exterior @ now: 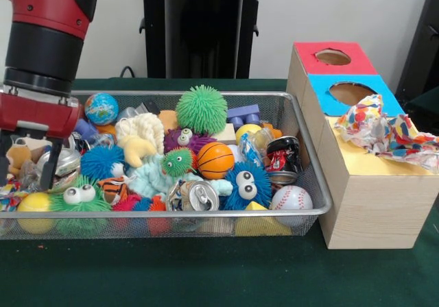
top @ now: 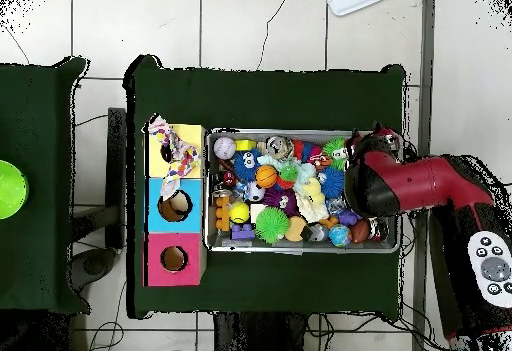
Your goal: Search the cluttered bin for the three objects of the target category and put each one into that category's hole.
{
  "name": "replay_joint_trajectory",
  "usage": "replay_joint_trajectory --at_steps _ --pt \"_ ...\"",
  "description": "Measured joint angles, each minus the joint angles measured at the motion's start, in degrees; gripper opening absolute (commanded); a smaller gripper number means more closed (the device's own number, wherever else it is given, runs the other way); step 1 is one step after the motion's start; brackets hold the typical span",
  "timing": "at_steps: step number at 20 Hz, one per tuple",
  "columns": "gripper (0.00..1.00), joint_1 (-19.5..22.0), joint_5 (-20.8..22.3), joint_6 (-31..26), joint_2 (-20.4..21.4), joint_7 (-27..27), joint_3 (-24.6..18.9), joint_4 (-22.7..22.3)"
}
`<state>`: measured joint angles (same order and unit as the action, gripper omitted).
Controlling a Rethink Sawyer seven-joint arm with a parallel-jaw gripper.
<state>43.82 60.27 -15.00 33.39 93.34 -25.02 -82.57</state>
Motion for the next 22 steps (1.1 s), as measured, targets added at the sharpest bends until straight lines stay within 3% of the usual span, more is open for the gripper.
replay_joint_trajectory --at_steps 22 --pt "1.00 1.86 3.49 1.57 -2.96 0.00 2.67 0.62"
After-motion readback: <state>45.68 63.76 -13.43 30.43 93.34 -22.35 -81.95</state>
